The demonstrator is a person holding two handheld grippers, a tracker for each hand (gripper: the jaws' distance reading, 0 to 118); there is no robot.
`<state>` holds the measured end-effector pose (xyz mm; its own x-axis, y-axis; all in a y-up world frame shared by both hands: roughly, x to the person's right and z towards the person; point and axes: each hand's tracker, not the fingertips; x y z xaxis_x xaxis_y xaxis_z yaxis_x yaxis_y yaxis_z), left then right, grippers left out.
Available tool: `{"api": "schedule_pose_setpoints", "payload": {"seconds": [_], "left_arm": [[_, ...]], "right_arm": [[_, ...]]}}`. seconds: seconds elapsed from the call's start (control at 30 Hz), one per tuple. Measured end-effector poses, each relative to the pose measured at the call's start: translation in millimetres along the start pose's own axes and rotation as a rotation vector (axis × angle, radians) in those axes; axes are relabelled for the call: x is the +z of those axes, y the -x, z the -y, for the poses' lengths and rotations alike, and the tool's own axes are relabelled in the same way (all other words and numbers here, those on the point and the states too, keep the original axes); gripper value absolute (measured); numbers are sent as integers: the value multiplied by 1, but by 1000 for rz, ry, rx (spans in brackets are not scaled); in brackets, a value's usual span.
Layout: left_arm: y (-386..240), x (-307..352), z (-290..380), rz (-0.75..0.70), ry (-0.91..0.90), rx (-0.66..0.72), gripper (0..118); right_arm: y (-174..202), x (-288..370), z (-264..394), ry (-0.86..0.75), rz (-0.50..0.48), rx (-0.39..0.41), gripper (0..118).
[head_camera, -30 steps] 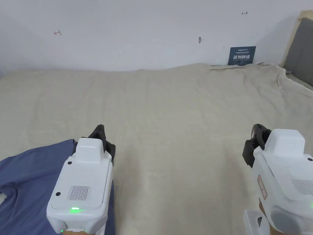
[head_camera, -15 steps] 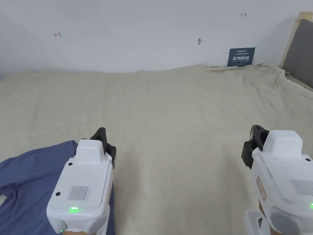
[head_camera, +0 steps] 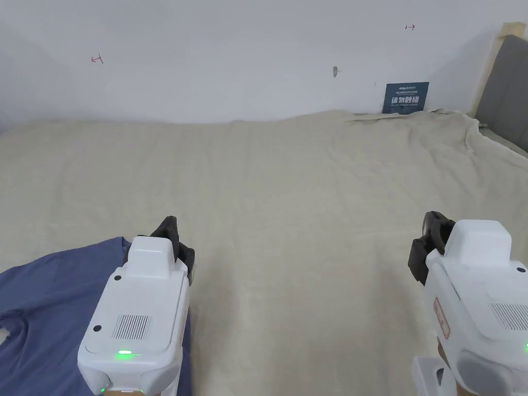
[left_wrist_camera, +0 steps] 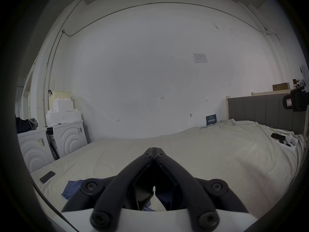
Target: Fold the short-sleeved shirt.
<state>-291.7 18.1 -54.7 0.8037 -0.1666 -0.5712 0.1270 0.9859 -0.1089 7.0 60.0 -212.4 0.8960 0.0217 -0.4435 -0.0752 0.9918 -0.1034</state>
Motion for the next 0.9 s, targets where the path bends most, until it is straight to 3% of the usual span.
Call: {"api": "schedule_pose_setpoints", "payload": {"seconds": [0.53, 0.9], "left_arm": [[12, 2, -1, -20, -4, 14, 0], [72, 23, 4, -170, 6, 5, 0]], "right_arm": [[9, -2, -3, -6, -21, 19, 0], [67, -19, -11, -28, -148, 37, 0]]}}
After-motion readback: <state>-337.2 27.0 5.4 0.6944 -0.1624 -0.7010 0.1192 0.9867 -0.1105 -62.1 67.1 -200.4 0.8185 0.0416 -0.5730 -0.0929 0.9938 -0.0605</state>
